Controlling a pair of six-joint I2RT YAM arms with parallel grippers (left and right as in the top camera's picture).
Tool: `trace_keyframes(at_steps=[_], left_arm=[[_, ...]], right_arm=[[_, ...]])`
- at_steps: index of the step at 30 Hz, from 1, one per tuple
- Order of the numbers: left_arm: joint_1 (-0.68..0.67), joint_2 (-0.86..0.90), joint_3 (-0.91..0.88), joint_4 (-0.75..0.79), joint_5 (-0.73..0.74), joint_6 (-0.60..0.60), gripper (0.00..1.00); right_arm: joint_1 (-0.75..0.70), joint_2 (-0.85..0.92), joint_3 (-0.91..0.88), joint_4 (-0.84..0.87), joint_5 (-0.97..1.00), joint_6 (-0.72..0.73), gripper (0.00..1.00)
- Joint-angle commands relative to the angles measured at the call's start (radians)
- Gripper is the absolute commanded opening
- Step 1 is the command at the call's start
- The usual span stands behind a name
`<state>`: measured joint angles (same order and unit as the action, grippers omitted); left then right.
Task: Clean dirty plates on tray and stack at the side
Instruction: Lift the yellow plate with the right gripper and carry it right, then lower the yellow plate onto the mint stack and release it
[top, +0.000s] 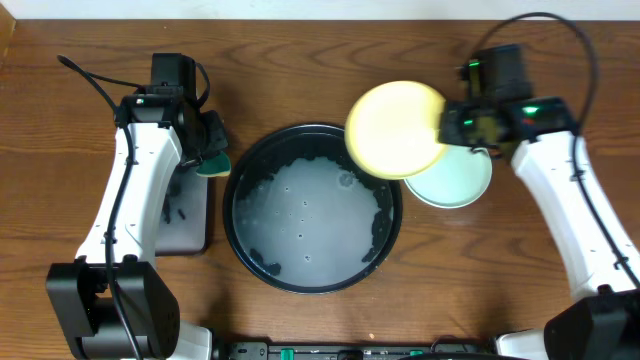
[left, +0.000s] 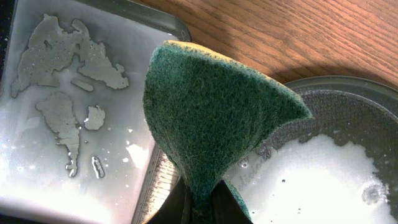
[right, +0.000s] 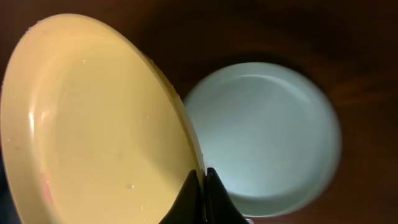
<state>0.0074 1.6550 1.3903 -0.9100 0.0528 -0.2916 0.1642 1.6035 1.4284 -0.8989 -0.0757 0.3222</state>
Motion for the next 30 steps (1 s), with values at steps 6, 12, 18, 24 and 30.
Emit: trace_keyframes(at_steps=[6,12,18,24,30], left_arm=[[0.003,-0.001,0.018,-0.002,-0.006,-0.010,0.08],[0.003,-0.001,0.018,-0.002,-0.006,-0.010,0.07],[0.005,-0.002,0.019,-0.014,-0.005,0.006,0.07],[0.047,-0.004,0.060,-0.127,-0.005,0.081,0.08],[0.156,-0.003,0.058,-0.203,-0.007,0.255,0.07]], right_arm=[[-0.229,0.058,-0.087,0.024,0.057,0.014,0.01],[-0.269,0.136,-0.137,0.039,0.056,0.015,0.01],[-0.266,0.141,-0.128,0.050,-0.043,0.004,0.27],[-0.234,0.141,-0.084,0.007,-0.182,-0.124,0.43],[-0.123,0.141,-0.013,-0.055,-0.187,-0.167,0.52]])
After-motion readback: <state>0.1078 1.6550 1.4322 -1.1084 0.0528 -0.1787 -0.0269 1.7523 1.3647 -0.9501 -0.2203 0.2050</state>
